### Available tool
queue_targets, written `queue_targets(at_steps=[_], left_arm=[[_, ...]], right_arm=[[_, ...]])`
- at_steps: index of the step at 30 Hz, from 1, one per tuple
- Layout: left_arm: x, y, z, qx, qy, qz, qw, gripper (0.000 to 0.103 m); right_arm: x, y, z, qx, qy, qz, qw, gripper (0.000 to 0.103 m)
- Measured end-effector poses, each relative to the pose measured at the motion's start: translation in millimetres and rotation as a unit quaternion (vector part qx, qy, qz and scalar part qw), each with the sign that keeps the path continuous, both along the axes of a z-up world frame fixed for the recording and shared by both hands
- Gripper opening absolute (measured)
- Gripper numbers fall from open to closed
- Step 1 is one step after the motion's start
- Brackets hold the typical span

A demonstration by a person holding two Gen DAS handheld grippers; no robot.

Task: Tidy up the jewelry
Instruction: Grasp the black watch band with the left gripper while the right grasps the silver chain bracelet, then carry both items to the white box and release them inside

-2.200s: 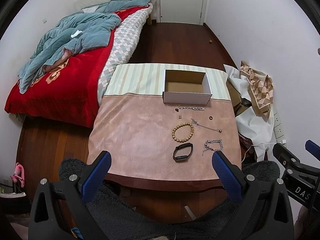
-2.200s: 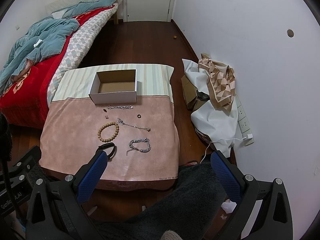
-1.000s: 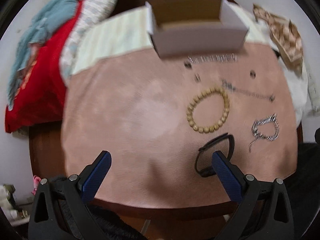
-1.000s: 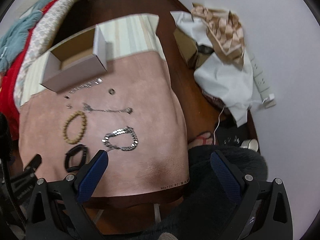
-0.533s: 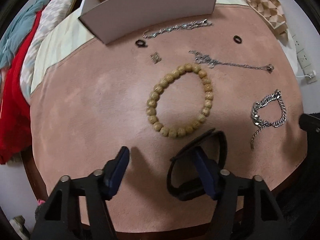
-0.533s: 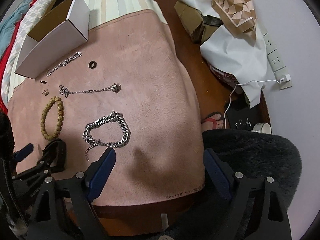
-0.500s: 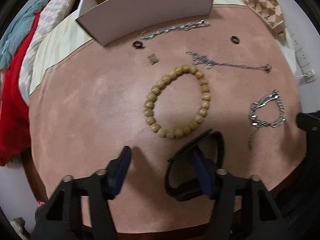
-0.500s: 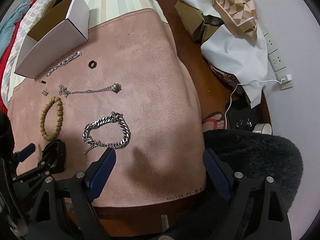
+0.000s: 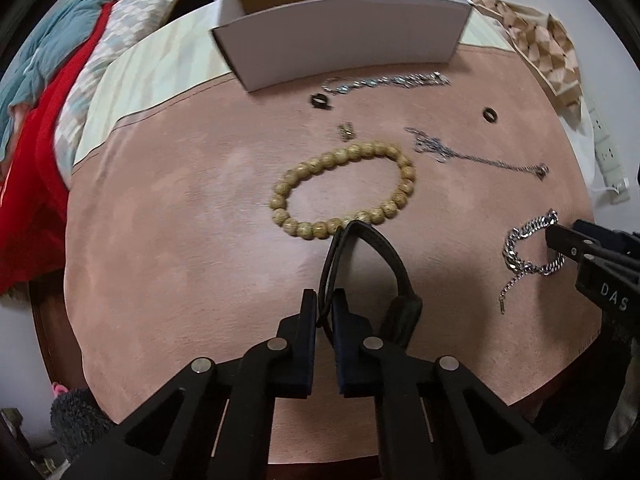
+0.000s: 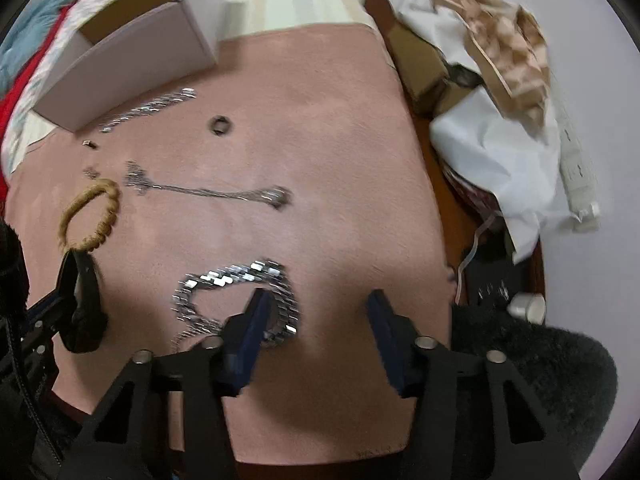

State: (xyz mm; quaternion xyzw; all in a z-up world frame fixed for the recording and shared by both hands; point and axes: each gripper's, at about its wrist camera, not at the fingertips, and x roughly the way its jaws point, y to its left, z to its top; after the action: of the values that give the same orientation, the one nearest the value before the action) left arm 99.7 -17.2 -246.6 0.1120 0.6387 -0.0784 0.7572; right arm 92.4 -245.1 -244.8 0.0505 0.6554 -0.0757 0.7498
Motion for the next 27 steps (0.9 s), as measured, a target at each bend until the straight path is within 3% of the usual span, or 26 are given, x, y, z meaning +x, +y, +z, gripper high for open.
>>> queue_targets(at_steps=[2, 3, 6, 12, 27], left_arm=[[0.1, 4.6, 1.1, -0.001, -0.004, 0.008, 1.0000, 0.005], [0.8, 4.9, 1.2, -0.001, -0.005, 0.010, 0.9999, 0.005], [-1.6, 11.7, 4.2, -0.004, -0.012, 0.017, 0.9998, 0.005], [-6.1, 5.6, 27.3, -0.014, -0.024, 0.025, 0.9993, 0.005], [10.8, 12.4, 104.6, -0.061, -0.099, 0.044, 0.9923, 0.005]], right_arm=[[0.9, 9.9, 2.2, -0.004, -0.012, 0.017, 1.000, 0.015], [1.6, 14.2, 2.5, -0.006, -0.015, 0.025, 1.000, 0.008], [1.1, 23.6, 2.7, -0.025, -0.018, 0.036, 0.999, 0.008], [-7.2, 22.7, 17.9, -0.010, -0.036, 0.024, 0.999, 0.008], [-10.9, 27.0, 113.2, 0.035, -0.130, 0.045, 0.990, 0.000]])
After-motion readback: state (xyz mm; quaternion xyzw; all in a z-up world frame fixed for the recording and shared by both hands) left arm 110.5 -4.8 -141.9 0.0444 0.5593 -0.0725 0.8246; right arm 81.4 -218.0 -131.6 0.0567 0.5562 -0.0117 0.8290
